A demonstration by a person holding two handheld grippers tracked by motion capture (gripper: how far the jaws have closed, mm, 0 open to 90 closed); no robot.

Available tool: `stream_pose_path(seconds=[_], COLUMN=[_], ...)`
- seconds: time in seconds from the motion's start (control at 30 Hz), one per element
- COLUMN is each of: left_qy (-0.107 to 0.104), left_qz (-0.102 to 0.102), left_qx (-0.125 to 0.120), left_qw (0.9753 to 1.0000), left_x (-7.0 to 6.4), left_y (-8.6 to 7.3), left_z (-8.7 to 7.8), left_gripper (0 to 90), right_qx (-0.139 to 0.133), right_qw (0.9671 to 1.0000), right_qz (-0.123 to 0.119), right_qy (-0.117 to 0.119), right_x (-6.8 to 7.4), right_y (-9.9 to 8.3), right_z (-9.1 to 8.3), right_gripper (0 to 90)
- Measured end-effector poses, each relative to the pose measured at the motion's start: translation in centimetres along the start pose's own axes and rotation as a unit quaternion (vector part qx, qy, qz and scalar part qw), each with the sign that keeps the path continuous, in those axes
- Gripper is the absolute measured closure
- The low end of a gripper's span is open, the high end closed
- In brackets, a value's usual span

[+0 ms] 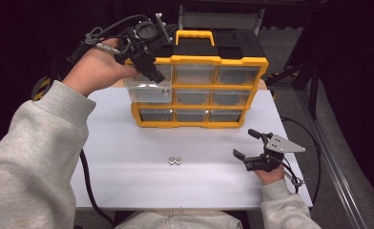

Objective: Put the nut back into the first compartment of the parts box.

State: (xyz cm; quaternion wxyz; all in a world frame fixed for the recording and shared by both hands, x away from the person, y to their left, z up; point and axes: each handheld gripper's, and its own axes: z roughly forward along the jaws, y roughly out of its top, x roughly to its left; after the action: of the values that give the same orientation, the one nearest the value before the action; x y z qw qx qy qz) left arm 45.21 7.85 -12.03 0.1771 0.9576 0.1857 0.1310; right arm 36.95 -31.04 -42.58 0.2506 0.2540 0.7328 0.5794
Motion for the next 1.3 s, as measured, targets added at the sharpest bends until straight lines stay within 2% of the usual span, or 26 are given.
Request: stream_pose_path(seconds=[0.07,0.13,0.17,0.27,0.33,0.47,0.57,0.6,0.67,0.73,0.77,0.97,1.0,1.03,1.1,1.13,1.17,1.3], left_qy=[-0.018,-0.026,-0.033,-0.038,-0.046,-0.034,-0.035,-0.038,-0.041,-0.058,-0.058,-0.078,-0.082,-0.082,-0.084,-0.087,-0.087,-0.096], left_qz=[-0.001,0.010,0.021,0.029,0.029,0.029,0.030,0.037,0.038,0.039,0.039,0.025,0.019,0.019,0.027,0.023,0.023,0.016], left_qx=[-0.005,-0.012,-0.015,-0.019,-0.021,-0.011,-0.010,-0.011,-0.012,-0.015,-0.015,-0.012,-0.008,-0.008,-0.001,-0.001,-0.001,0.004], left_qw=[0.9998,0.9995,0.9991,0.9987,0.9983,0.9989,0.9989,0.9985,0.9984,0.9974,0.9974,0.9966,0.9964,0.9964,0.9961,0.9960,0.9960,0.9953], left_x=[-0.8,-1.8,-2.8,-3.7,-4.5,-5.5,-6.3,-6.6,-6.8,-7.1,-7.1,-7.0,-7.0,-7.0,-7.0,-7.0,-7.0,-7.0], left_y=[-0.5,-1.0,-1.5,-1.9,-2.4,-3.1,-3.7,-4.0,-4.3,-5.0,-5.0,-6.3,-6.7,-6.7,-7.0,-7.2,-7.2,-7.7], left_z=[-0.1,0.0,0.2,0.7,1.6,3.5,5.1,5.9,6.3,7.8,7.8,11.5,12.8,12.8,14.0,15.3,15.3,17.7], left_gripper=[33.1,29.5,27.2,23.9,20.2,14.6,13.1,12.1,11.3,11.9,11.6,7.9,7.6,7.5,7.4,6.9,6.9,7.0], right_qx=[-0.001,-0.004,-0.003,-0.003,-0.003,-0.004,-0.003,-0.003,-0.003,-0.004,-0.004,-0.004,-0.004,-0.004,-0.003,-0.004,-0.004,-0.002], right_qw=[1.0000,1.0000,1.0000,1.0000,1.0000,1.0000,1.0000,1.0000,1.0000,1.0000,1.0000,1.0000,1.0000,1.0000,1.0000,1.0000,1.0000,1.0000], right_qz=[0.000,0.000,0.002,0.002,0.000,0.001,0.000,0.000,0.000,0.001,0.001,0.000,0.001,0.001,0.001,0.001,0.001,0.001], right_qy=[0.001,0.001,0.001,0.002,0.003,0.003,0.003,0.004,0.005,0.005,0.005,0.006,0.006,0.006,0.007,0.007,0.007,0.007], right_x=[0.0,0.0,0.0,0.0,0.0,0.0,0.0,0.1,0.0,0.0,0.0,0.1,0.1,0.1,0.1,0.1,0.1,0.1], right_y=[0.0,0.0,0.0,0.0,0.0,0.0,0.0,0.0,0.0,0.0,0.0,0.0,0.0,0.0,0.0,0.0,0.0,0.0], right_z=[0.0,-0.1,-0.1,0.0,0.0,0.0,0.0,0.0,0.0,0.0,0.0,0.1,0.1,0.1,0.1,0.1,0.1,0.1], right_gripper=[3.8,3.8,3.8,3.8,3.8,3.8,3.8,3.8,3.8,3.8,3.8,3.8,3.8,3.8,3.7,3.8,3.8,3.7])
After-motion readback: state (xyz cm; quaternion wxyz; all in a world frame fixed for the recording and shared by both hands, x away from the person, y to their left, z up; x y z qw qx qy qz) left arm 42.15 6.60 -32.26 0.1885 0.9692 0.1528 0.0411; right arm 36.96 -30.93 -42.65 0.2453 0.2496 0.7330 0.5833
